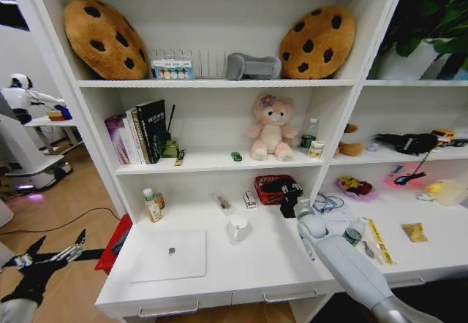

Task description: Organize the objects on the table.

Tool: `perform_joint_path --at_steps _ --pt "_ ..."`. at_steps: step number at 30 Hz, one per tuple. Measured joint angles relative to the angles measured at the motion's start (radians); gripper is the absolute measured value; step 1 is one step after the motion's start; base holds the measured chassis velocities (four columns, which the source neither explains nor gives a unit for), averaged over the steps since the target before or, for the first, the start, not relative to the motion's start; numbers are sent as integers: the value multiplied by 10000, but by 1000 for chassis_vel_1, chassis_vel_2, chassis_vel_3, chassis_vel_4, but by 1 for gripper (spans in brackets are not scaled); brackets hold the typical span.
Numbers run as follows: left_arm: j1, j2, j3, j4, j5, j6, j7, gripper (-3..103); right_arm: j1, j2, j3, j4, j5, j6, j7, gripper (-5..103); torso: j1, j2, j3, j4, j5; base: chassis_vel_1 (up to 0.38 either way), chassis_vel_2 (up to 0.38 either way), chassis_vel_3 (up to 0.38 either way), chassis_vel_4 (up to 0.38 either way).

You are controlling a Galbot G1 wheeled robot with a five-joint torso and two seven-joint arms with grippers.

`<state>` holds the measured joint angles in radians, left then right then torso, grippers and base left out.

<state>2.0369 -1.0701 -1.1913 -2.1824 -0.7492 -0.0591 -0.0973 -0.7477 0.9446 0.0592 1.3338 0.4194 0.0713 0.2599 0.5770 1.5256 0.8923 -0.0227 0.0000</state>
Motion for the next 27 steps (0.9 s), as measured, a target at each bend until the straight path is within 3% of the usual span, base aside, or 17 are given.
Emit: perform_joint_path --at_steps 2,6,8,9,13,17,19,27 --pt "0 0 0 0 0 -1 0 100 -176 -93 62 254 87 -41 22 54 0 1 0 1 1 0 0 0 0" --pt "0 0 0 0 0 -1 0 100 -478 -254 140 758 192 -188 91 60 0 0 0 1 1 0 0 0 0" --pt "-1 0 0 0 0 0 0 100 -1008 -511 233 1727 425 -467 249 77 0 0 0 0 1 0 0 0 0" --pt "-1 0 0 0 0 0 0 100 -1008 -511 233 1727 425 -467 249 77 0 0 0 0 1 0 0 0 0" --pt "0 0 0 0 0 0 1 100 -2119 -977 560 3856 982 -1318 744 96 -1 1 -1 0 0 0 0 0 0" --pt "0 0 0 0 0 0 0 100 -2660 -1246 753 4845 1520 -1940 1038 99 -1 2 -1 0 -1 0 0 0 0" --pt "0 0 0 0 0 0 0 100 -3319 -1493 1134 5603 2468 -2666 1261 100 -1 2 -1 1 1 0 0 0 0" --pt "0 0 0 0 0 0 0 100 -4857 -1750 2438 5993 4534 -3615 1487 100 -1 2 -1 0 1 0 0 0 0"
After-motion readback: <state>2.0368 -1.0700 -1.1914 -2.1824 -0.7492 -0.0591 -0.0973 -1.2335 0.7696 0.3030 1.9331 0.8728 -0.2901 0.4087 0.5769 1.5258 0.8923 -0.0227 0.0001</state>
